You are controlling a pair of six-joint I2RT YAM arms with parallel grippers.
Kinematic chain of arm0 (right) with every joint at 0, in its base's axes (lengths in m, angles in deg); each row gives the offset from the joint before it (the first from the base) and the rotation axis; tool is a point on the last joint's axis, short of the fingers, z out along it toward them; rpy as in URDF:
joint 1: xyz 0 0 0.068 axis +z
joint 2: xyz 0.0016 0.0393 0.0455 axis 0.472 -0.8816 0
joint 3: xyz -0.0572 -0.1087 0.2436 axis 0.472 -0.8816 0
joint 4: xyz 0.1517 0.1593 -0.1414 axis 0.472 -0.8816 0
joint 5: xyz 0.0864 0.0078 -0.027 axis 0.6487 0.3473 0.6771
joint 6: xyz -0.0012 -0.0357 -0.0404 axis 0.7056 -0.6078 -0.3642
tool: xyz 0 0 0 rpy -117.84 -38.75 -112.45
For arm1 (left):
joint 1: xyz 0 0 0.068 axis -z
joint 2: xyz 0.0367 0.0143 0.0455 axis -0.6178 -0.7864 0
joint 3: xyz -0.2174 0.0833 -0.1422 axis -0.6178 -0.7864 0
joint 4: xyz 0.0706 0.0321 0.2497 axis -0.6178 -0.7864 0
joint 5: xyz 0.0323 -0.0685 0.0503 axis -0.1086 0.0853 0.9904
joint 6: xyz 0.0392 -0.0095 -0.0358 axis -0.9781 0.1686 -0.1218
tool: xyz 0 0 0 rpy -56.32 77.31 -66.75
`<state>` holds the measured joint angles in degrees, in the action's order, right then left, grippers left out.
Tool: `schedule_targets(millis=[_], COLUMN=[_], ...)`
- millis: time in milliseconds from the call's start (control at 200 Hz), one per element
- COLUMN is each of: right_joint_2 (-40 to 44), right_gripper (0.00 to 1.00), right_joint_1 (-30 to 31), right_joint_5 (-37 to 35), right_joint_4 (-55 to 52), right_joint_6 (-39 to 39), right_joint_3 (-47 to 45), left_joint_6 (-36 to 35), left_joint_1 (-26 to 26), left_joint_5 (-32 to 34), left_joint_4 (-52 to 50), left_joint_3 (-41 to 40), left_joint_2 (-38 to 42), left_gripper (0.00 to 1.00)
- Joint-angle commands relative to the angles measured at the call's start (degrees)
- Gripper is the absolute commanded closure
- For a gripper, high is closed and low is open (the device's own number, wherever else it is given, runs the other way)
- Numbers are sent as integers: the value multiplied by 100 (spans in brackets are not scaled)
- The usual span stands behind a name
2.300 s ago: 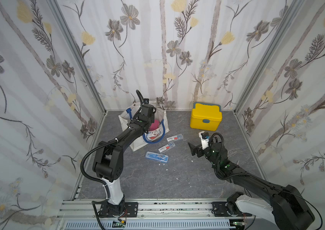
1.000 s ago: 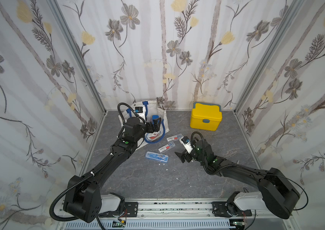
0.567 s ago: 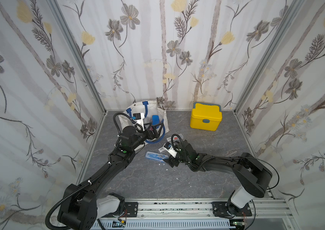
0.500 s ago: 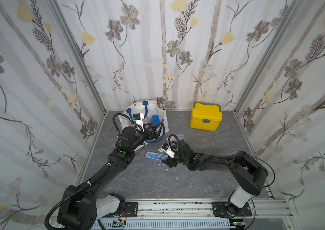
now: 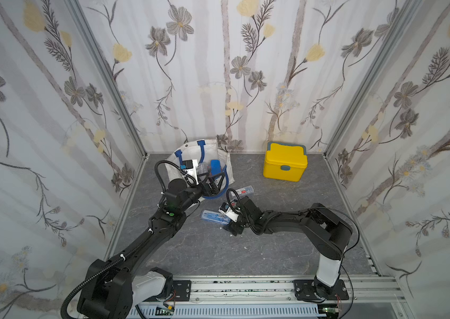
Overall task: Put the compass set into the canvas bag
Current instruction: Pick up the compass set at the center of the board.
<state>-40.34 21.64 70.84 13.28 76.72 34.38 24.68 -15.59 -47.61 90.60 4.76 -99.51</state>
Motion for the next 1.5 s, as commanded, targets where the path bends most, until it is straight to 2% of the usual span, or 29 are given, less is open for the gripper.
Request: schedule_targets(millis=[0, 65, 195, 315, 555, 714, 1059, 1264, 1309, 1494], right_joint_2=[-101, -188, -377, -469, -511, -372, 476, 1286, 1514, 2434], right_gripper=[20, 21, 32, 38, 48, 50, 51, 51, 51, 52], right_joint_1=[3, 4, 10, 53, 102, 109, 5, -236, -498, -782], right_joint_5=[24, 48, 228, 242, 75, 25, 98, 172, 165, -435], right_joint_4=[-39, -95, -391, -579, -878, -709, 488, 1347, 1541, 1913], right_joint_6=[-145, -186, -309, -445, -657, -689, -405, 60, 166, 412], right_joint_3=[108, 191, 438, 543, 608, 416, -373, -1025, -1324, -1862], left_joint_6=[62, 80, 58, 27, 10, 18, 28, 74, 101, 314], left_joint_1=[2, 2, 2, 0, 2, 2, 2, 7, 3, 15], left_joint_5=[30, 22, 35, 73, 93, 101, 132, 153, 149, 89], left_joint_4=[311, 322, 309, 279, 252, 263, 261, 285, 316, 290], left_joint_3=[-11, -2, 7, 16, -1, -31, -52, -41, -43, 88], left_joint_2=[-40, -58, -55, -17, -17, -15, -8, -32, -35, -117], left_gripper=[0, 0, 0, 0, 0, 0, 0, 0, 0, 0])
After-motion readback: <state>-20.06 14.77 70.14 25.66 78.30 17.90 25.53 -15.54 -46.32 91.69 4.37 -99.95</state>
